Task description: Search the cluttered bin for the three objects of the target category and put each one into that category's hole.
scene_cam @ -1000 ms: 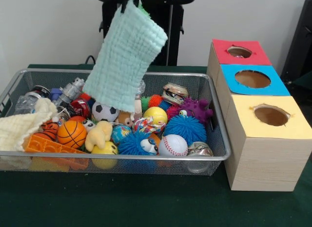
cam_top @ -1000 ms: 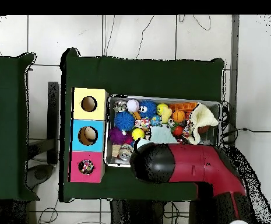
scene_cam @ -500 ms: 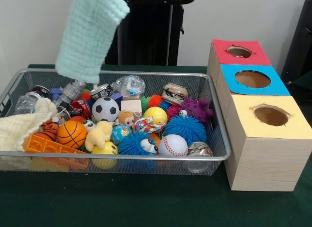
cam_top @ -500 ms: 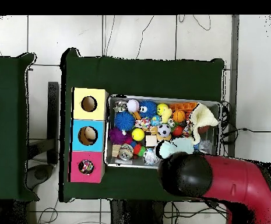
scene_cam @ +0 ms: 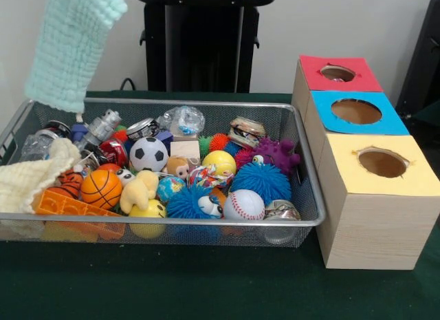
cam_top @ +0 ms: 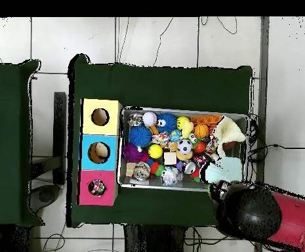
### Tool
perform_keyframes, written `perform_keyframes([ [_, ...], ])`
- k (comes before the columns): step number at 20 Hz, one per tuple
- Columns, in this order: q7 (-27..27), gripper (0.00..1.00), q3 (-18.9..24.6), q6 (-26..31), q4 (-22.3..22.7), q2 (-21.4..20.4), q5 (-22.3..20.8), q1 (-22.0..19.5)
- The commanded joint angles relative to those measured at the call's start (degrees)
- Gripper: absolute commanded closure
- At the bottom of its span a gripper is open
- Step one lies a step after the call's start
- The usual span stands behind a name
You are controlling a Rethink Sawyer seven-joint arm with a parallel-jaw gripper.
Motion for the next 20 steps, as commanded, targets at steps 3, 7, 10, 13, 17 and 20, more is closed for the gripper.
perform_keyframes([
  [3, -15.27, 1.0, 6.6, -9.72, 8.33, 2.74, -3.89, -2.14],
  [7, -13.45, 1.0, 7.26, -13.01, 9.36, 5.47, -5.41, -3.06],
  [10, -11.48, 1.0, 7.49, -16.8, 10.74, 7.1, -6.43, -3.82],
  [13, -9.95, 1.0, 8.09, -20.81, 11.59, 8.84, -7.67, -4.81],
  [17, -6.92, 1.0, 8.21, -26.41, 11.1, 13.5, -10.91, -5.17],
  [20, -4.86, 1.0, 7.16, -29.9, 9.88, 17.55, -14.44, -4.93],
])
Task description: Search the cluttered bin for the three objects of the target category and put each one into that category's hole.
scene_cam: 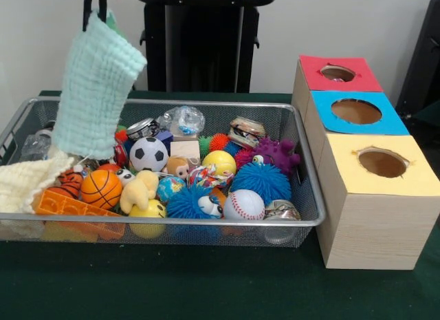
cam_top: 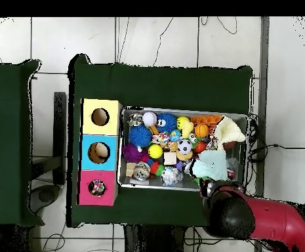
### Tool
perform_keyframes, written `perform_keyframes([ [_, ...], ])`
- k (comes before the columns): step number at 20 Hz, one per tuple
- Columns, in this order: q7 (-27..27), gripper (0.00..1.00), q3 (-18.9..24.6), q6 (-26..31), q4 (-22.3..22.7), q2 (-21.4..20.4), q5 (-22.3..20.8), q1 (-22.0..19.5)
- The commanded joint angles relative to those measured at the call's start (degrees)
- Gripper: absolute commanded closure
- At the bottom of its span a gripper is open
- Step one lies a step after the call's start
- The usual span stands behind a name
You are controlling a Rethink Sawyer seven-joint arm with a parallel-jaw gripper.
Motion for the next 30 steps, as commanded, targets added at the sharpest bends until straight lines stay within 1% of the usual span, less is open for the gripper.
perform_keyframes([
  [1, -4.1, 1.0, 2.8, -9.67, 1.59, 10.25, -9.08, -0.75],
  [5, -2.87, 1.0, 2.03, -13.07, -0.39, 14.94, -12.18, -0.96],
  [9, -3.03, 1.0, 1.74, -13.0, -2.23, 17.22, -13.94, -1.4],
  [13, -3.95, 1.0, 1.73, -12.04, -3.09, 17.56, -15.04, -2.57],
  [18, -4.99, 1.0, 2.81, -11.09, -3.91, 16.77, -15.42, -4.2],
  [24, -5.67, 1.0, 4.04, -11.08, -5.28, 18.02, -16.09, -5.11],
  [26, -6.81, 1.0, 4.63, -10.55, -5.8, 17.72, -16.22, -5.59],
  [30, -9.8, 1.0, 7.15, -9.2, -7.31, 18.2, -15.8, -7.54],
])
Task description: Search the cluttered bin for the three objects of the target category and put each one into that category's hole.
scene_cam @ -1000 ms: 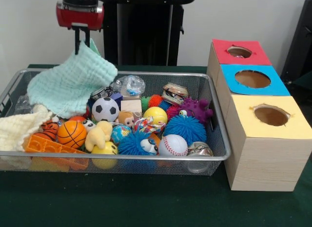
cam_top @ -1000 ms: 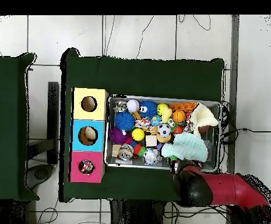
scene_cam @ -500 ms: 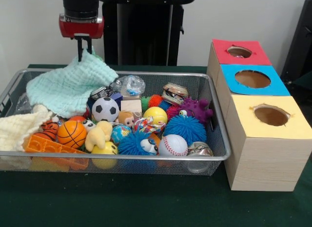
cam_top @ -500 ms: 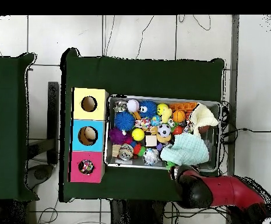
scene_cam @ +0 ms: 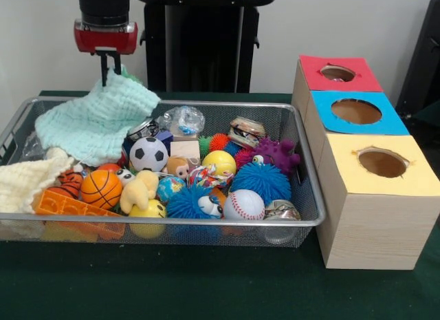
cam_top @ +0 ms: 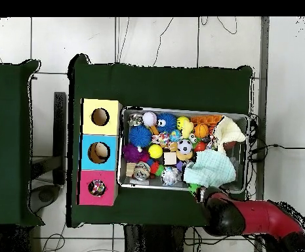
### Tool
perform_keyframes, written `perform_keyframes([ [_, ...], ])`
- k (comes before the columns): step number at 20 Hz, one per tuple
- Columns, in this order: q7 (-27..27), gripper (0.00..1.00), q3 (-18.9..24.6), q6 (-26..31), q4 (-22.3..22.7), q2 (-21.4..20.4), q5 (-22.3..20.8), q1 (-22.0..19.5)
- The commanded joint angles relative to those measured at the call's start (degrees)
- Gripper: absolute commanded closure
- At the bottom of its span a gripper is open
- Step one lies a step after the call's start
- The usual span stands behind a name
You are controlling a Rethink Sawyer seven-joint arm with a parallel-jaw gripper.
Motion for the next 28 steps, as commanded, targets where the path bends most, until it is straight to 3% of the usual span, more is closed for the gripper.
perform_keyframes([
  [1, -10.17, 1.0, 7.1, 1.26, -7.46, 2.5, -4.11, -2.67],
  [8, -8.5, 1.0, 10.96, -3.59, -10.32, 7.45, -6.67, -4.02],
  [13, -9.29, 1.0, 14.29, -3.14, -12.11, 9.53, -6.94, -4.44],
  [20, -7.36, 1.0, 13.81, -6.0, -13.35, 13.64, -10.78, -5.62],
  [28, -6.15, 1.0, 15.2, -5.18, -13.58, 14.3, -11.1, -6.21],
])
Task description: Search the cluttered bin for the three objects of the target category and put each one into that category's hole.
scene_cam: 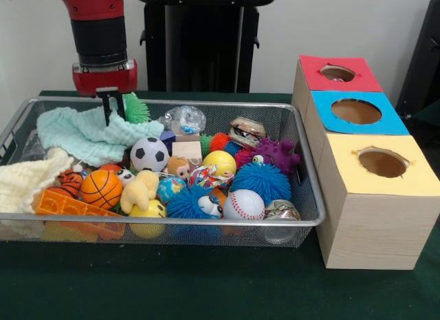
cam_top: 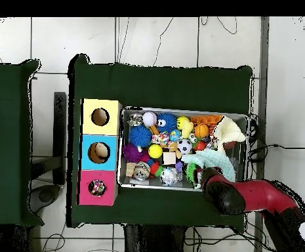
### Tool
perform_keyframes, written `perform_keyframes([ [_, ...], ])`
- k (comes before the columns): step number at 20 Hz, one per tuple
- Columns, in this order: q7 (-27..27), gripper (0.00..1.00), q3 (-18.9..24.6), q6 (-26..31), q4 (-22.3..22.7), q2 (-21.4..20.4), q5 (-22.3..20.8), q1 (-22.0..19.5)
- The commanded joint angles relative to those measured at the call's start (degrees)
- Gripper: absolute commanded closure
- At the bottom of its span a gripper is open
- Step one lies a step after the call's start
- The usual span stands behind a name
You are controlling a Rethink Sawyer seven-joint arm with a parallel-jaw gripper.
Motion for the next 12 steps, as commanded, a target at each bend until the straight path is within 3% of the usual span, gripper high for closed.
perform_keyframes([
  [1, -6.24, 1.0, 5.11, -3.77, -6.32, 3.82, -4.45, -0.85],
  [3, -6.36, 1.0, 5.47, -3.58, -6.4, 3.89, -4.29, -1.01],
  [4, -6.25, 0.0, 5.71, -3.51, -6.44, 3.94, -4.31, -1.13],
  [12, -5.49, 0.0, 5.87, -3.9, -6.57, 3.91, -4.23, -1.29],
])
